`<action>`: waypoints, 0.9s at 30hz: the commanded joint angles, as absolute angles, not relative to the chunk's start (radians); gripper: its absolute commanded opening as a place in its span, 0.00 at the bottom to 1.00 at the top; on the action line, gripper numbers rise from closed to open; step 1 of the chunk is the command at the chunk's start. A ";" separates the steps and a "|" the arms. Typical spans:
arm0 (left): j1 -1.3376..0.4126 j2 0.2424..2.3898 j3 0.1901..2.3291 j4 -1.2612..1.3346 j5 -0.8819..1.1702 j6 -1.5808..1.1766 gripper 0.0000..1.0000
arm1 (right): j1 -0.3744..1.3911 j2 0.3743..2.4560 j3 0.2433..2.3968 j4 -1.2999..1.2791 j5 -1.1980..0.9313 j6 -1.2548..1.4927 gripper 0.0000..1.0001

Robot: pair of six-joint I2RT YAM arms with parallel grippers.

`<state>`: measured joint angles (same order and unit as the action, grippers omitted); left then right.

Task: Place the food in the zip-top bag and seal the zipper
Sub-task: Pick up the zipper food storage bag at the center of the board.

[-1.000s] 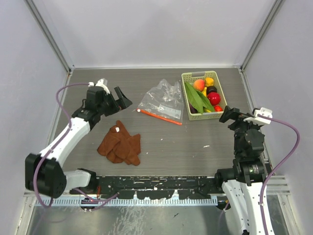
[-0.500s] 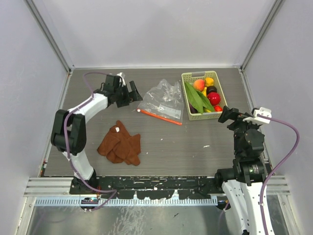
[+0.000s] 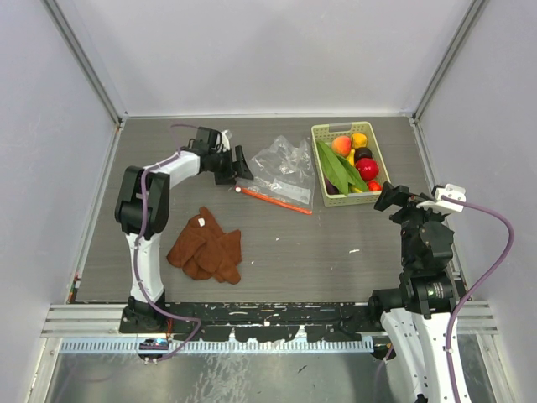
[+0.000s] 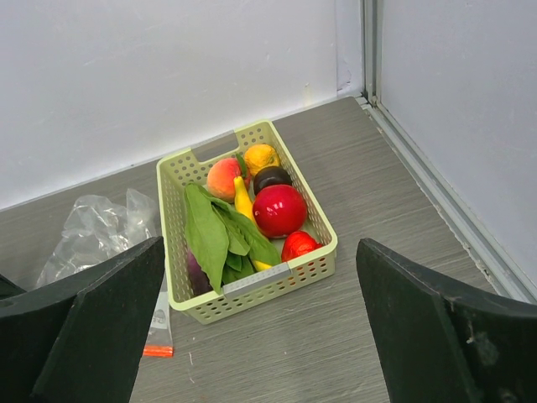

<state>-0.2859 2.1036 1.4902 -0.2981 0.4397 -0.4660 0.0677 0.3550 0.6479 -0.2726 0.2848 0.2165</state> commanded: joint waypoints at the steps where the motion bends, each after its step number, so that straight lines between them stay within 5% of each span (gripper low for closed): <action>1: -0.289 2.125 1.536 -0.304 0.541 -0.442 0.71 | 0.068 0.353 0.664 -0.247 0.276 0.221 1.00; 15: -0.295 2.067 1.460 -0.266 0.605 -0.492 0.19 | 0.073 0.366 0.664 -0.246 0.247 0.220 1.00; 22: -0.295 1.940 1.385 -0.254 0.602 -0.551 0.01 | 0.075 0.369 0.678 -0.248 0.172 0.211 1.00; 27: -0.296 1.837 1.336 -0.272 0.585 -0.582 0.00 | 0.075 0.385 0.691 -0.263 0.137 0.213 1.00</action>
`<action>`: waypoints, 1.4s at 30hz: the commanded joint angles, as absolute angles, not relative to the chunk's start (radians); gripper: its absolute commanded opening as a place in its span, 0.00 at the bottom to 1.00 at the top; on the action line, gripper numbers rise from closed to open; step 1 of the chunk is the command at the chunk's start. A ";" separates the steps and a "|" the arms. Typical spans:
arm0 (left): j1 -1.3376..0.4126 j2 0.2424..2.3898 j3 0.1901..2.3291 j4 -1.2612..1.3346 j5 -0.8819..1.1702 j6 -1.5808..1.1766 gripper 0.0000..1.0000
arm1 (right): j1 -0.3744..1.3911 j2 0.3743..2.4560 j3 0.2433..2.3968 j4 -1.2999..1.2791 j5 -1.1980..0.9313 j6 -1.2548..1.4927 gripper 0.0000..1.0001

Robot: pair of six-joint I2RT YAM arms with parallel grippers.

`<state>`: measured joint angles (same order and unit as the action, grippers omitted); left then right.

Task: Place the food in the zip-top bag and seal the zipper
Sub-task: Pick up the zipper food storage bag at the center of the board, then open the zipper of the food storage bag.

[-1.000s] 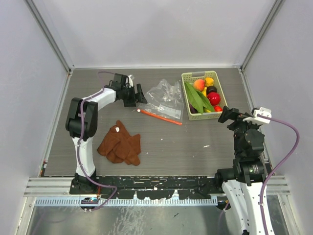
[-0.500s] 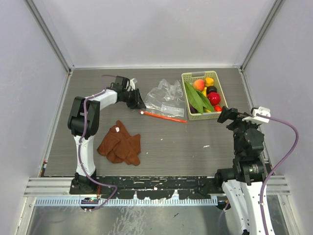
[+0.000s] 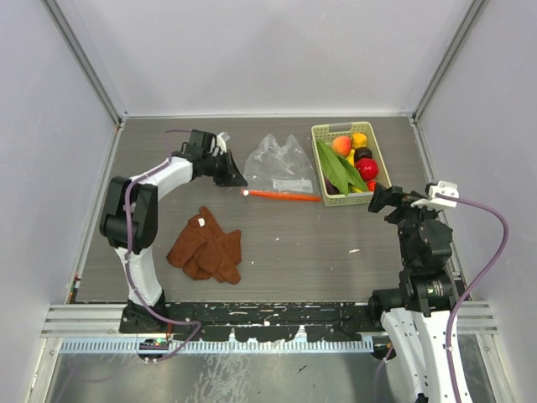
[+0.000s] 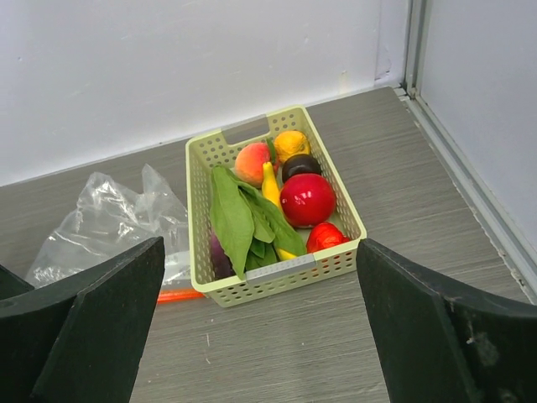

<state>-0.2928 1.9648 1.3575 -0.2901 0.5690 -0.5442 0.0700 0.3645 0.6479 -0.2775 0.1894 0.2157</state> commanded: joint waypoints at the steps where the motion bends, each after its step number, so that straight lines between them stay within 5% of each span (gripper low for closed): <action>1: -0.295 1.812 1.329 -0.282 0.584 -0.584 0.00 | 0.075 0.390 0.693 -0.264 0.122 0.214 1.00; 25: -0.347 1.476 1.197 -0.414 0.527 -0.648 0.00 | 0.146 0.780 0.650 0.007 -0.505 0.283 1.00; 38: -0.375 1.455 1.303 -0.590 0.524 -0.544 0.00 | 0.661 0.970 0.717 0.043 0.010 0.012 1.00; 42: -0.376 1.460 1.338 -0.633 0.530 -0.517 0.00 | 0.740 1.006 0.689 0.095 0.098 -0.032 0.92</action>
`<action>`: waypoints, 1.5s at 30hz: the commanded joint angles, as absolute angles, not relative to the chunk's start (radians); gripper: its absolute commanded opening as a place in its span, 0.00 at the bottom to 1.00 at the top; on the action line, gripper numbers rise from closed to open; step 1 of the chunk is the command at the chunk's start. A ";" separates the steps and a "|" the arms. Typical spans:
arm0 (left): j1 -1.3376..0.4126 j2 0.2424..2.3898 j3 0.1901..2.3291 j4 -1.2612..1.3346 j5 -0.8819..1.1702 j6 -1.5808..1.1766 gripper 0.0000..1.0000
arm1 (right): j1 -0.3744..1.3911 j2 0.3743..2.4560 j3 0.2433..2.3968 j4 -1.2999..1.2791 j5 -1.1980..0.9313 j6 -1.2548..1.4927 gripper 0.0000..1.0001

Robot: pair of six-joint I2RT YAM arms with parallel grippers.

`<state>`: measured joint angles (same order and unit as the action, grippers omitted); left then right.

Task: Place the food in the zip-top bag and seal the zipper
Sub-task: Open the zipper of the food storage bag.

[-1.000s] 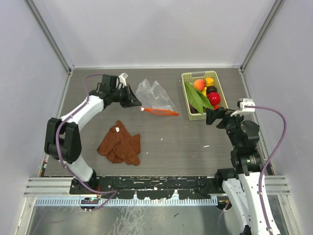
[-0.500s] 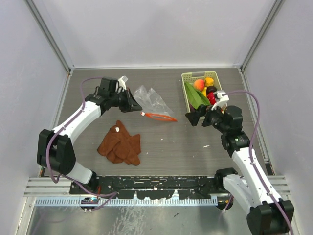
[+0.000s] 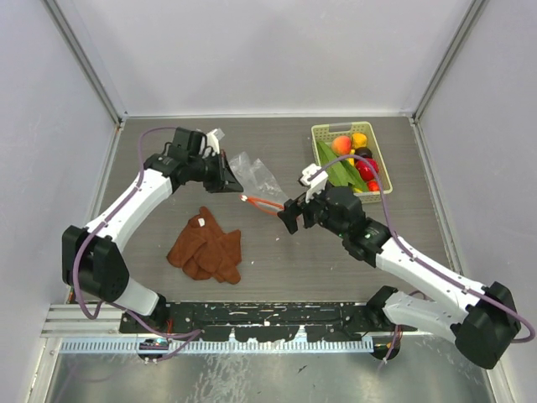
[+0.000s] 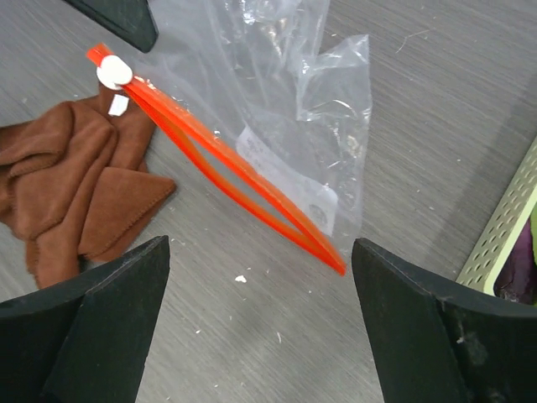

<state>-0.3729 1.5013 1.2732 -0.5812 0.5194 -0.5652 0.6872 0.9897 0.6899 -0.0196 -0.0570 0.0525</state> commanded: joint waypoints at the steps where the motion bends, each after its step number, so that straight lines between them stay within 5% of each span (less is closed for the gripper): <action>1: -0.376 1.460 1.344 -0.639 0.532 -0.515 0.00 | 0.755 1.015 0.684 0.106 0.117 -0.040 0.91; 14: -0.386 1.457 1.377 -0.681 0.552 -0.513 0.00 | 0.895 1.182 0.551 0.433 0.329 -0.082 0.70; 33: -0.444 1.464 1.412 -0.732 0.518 -0.513 0.00 | 0.900 1.425 0.568 0.660 0.323 -0.076 0.44; 37: -0.443 1.460 1.415 -0.738 0.486 -0.510 0.00 | 0.900 1.394 0.555 0.641 0.317 -0.065 0.30; 41: -0.443 1.459 1.423 -0.738 0.454 -0.504 0.04 | 0.900 1.346 0.550 0.604 0.291 -0.046 0.01; 45: -0.444 1.461 1.434 -0.744 0.428 -0.501 0.16 | 0.900 1.315 0.562 0.552 0.270 -0.029 0.01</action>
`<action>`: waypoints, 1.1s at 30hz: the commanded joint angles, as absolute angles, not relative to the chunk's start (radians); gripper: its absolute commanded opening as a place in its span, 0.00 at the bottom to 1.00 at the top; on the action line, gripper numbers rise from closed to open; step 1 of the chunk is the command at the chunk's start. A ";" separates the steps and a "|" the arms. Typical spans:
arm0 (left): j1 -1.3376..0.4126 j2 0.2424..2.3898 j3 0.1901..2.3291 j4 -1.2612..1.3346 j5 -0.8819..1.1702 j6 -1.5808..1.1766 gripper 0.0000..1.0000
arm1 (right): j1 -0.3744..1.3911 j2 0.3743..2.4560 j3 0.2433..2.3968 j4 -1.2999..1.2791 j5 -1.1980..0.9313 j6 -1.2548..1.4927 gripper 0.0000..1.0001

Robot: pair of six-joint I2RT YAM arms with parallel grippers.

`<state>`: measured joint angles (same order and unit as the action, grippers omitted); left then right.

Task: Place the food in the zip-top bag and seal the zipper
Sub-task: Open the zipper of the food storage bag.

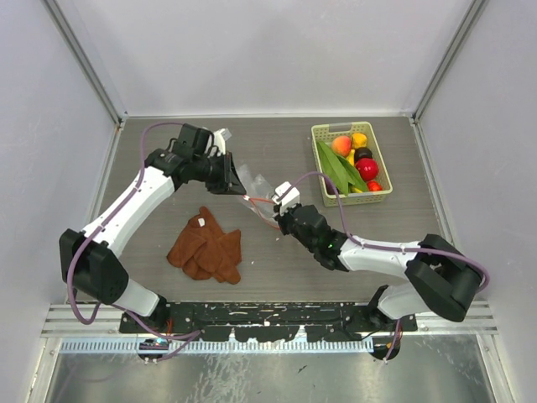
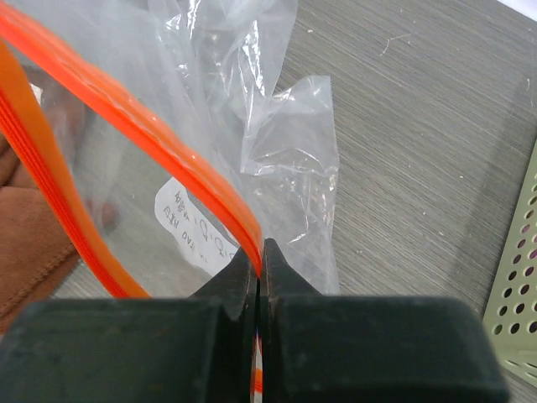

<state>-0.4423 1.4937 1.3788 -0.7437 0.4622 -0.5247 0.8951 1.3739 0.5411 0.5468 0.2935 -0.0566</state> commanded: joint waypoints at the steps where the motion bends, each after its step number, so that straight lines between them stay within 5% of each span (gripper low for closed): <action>1: -0.444 1.458 1.438 -0.749 0.414 -0.499 0.21 | 0.900 1.310 0.568 0.534 0.270 -0.024 0.01; 22: -0.440 1.148 1.274 -0.627 0.018 -0.475 0.98 | 0.900 1.202 0.749 0.093 0.321 0.220 0.01; 33: -0.441 1.093 1.275 -0.708 -0.065 -0.532 0.98 | 0.900 1.198 0.908 -0.126 0.333 0.345 0.01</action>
